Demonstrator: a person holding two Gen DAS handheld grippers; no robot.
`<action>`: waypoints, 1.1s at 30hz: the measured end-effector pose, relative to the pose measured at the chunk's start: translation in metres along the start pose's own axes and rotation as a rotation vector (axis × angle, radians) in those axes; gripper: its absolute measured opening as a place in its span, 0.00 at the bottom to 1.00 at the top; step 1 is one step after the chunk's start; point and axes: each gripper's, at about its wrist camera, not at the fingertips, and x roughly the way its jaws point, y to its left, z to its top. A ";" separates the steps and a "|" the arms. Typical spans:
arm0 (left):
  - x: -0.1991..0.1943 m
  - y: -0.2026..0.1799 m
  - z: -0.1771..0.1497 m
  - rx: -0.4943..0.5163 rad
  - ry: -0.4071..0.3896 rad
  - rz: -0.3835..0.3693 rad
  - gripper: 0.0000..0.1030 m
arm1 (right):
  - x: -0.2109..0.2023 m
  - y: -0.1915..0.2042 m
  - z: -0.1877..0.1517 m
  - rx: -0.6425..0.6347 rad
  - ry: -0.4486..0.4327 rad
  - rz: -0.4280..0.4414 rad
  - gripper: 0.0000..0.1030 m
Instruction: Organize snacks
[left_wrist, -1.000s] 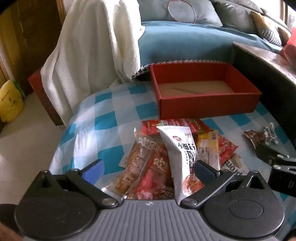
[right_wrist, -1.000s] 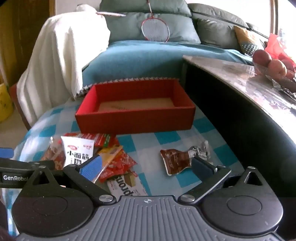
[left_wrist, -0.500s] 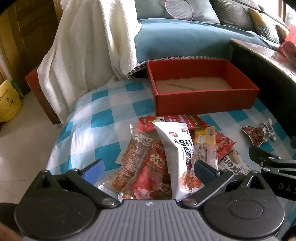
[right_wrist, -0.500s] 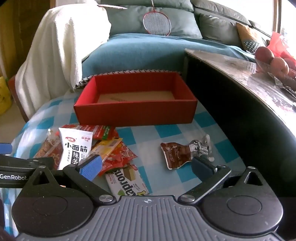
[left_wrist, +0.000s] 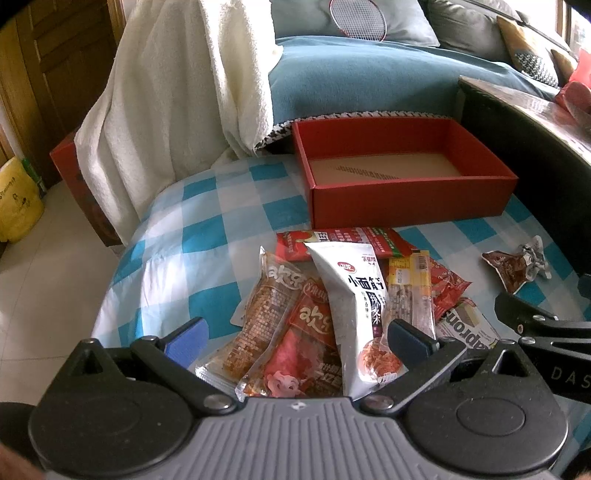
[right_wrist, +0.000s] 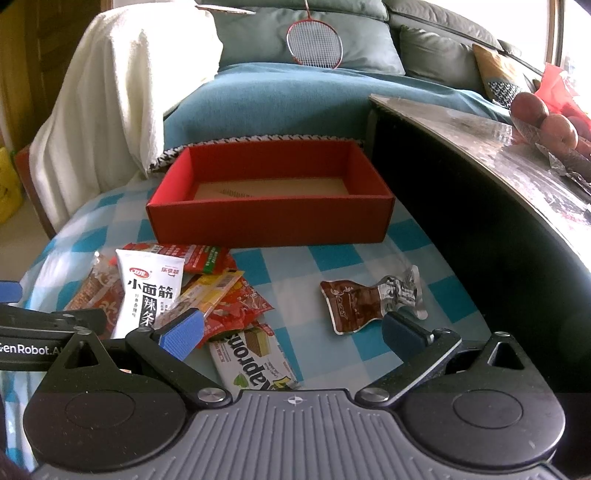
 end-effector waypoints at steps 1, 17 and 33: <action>0.000 0.000 0.000 0.000 0.001 0.000 0.96 | 0.000 0.000 0.000 0.000 0.001 0.000 1.00; 0.000 0.001 0.000 0.002 0.002 0.003 0.96 | 0.002 0.001 -0.001 -0.005 0.016 -0.002 1.00; 0.000 0.001 -0.001 0.004 0.000 0.005 0.96 | 0.004 0.000 -0.002 -0.007 0.025 -0.001 1.00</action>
